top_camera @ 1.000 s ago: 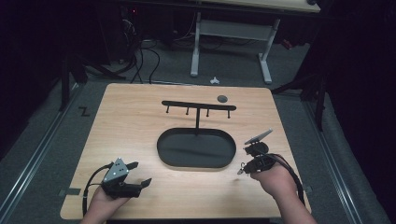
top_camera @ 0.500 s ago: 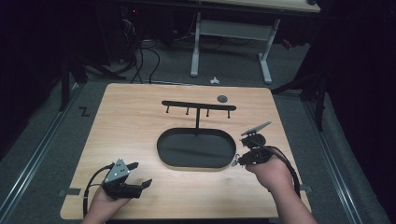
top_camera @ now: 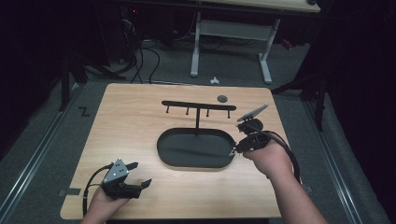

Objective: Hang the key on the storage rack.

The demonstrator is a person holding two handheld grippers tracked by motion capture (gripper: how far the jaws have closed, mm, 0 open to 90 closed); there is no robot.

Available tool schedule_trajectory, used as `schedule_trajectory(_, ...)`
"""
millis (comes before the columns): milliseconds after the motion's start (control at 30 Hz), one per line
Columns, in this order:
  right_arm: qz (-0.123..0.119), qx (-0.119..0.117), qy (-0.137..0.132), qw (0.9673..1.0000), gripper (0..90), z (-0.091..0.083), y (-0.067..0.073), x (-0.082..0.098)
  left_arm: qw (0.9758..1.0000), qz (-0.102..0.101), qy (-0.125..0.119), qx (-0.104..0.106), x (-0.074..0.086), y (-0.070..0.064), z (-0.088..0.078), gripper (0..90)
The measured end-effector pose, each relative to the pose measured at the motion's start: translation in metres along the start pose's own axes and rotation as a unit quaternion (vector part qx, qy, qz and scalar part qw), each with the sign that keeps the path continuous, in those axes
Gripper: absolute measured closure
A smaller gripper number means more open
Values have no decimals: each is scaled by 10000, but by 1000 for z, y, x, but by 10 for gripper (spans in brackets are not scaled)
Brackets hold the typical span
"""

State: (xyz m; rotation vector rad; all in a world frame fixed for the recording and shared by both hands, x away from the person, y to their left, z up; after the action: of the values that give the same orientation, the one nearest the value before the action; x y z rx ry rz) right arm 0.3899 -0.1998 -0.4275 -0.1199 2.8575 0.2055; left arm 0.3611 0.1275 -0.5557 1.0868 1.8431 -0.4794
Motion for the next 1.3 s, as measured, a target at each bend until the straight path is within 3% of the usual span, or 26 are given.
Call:
schedule_trajectory(400, -131, -4, -39, 9999, 886, -1, 13, -30, 10000, 20, 42, 3, 0, 1, 2, 173)
schedule_trajectory(667, -82, -29, -121, 9999, 887, -1, 12, -40, 10000, 30, 23, 34, -1, 0, 2, 173)
schedule_trajectory(933, -43, 45, -190, 9998, 887, -17, 10, -46, 9999, 61, 46, 65, -1, -1, 5, 173)
schedule_trajectory(1300, -77, 4, -235, 9997, 886, -19, 17, -63, 9999, 74, 58, 61, -1, -1, 4, 173)
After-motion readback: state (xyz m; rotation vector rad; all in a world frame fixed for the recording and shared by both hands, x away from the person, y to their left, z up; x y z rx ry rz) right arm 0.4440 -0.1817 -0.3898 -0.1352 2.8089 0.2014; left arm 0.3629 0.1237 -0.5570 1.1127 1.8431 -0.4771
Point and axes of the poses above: each handheld gripper's, and its own axes: z roughly forward along the jaws, x roughly out of its underside, y roughly to its left, the point moved 9 cm from there along z, roughly forward along the jaws, and after that the axes turned 12 degrees about z, right-handed, at the moved point
